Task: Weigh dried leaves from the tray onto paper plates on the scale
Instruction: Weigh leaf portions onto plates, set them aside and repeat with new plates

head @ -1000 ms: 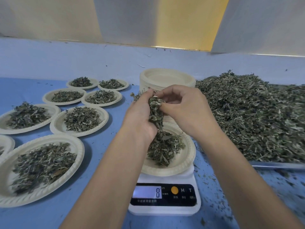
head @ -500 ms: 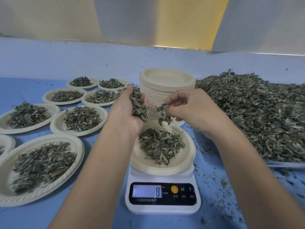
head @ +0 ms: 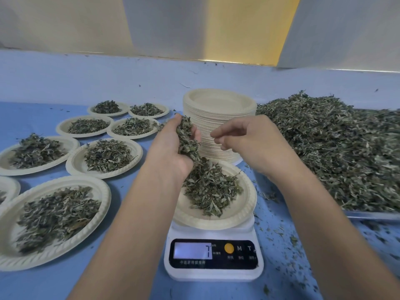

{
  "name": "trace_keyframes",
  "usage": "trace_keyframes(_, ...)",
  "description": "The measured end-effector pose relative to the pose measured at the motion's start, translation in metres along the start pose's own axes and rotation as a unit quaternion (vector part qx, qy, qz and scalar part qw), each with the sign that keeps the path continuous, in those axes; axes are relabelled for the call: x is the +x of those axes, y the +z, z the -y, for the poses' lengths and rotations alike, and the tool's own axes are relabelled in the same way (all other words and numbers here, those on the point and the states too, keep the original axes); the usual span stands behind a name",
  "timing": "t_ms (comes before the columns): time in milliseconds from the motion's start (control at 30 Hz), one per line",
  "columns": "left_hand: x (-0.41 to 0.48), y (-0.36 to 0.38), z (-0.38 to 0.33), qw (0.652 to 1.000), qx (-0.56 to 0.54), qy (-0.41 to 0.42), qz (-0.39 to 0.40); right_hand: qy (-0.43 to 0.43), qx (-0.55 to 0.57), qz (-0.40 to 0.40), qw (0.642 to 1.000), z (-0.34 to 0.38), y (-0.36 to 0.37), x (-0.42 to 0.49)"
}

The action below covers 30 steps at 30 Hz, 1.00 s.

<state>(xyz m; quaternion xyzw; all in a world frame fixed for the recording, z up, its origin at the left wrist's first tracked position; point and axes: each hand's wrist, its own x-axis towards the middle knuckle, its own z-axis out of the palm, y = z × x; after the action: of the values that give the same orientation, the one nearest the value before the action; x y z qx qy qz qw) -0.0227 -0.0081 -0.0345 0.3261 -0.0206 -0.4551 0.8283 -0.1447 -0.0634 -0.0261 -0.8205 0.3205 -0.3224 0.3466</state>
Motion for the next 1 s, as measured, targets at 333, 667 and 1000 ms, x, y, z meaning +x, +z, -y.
trace_keyframes(333,0.000,0.000,0.002,1.000,0.012,-0.009,0.006,-0.029,-0.008,0.009,1.000,-0.001,0.008,0.000)
trace_keyframes(667,-0.003,0.002,0.008,1.000,0.022,-0.016,0.007,-0.017,0.068,-0.061,0.996,-0.001,0.016,0.002)
trace_keyframes(1000,-0.014,0.054,0.053,0.997,0.042,-0.040,0.057,0.122,0.410,-0.124,0.895,-0.002,0.010,0.004)
